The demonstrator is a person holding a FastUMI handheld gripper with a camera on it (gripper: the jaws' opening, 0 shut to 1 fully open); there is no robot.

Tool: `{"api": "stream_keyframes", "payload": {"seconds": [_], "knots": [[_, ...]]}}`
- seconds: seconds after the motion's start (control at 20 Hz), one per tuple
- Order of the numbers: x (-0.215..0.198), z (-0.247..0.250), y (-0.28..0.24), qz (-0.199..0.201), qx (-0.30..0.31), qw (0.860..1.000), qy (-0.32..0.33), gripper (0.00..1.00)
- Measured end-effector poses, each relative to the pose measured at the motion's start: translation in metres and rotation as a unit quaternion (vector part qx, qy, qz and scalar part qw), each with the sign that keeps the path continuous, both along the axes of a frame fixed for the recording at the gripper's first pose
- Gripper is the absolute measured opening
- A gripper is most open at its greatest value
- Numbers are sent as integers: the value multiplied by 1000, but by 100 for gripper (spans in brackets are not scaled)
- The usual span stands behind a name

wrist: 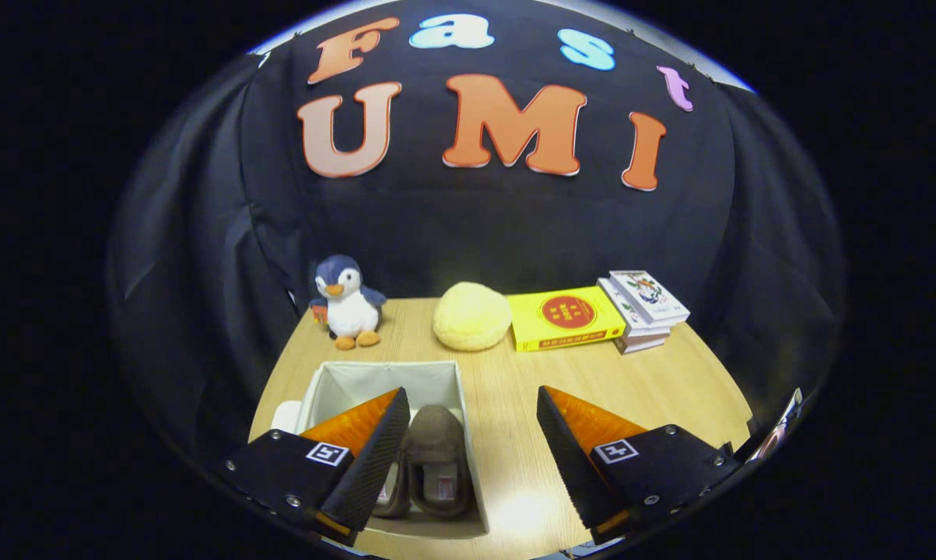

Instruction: Open the storage box then place both shoes into the box .Put the left shoe in first, then the right shoe, with the right side of both shoes facing outward in a uniform manner.

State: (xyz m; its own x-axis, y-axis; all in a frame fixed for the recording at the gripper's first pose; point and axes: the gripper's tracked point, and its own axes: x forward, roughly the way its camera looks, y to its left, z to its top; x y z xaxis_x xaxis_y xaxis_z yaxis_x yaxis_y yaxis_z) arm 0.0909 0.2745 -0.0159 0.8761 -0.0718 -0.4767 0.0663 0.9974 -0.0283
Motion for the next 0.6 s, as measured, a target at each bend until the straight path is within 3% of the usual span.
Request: {"api": "stream_keyframes", "payload": {"seconds": [0.35,0.6], "knots": [[-22,88,-36,6,5,994,-108,98],[-43,116,-48,12,6,988,-157,98]]}}
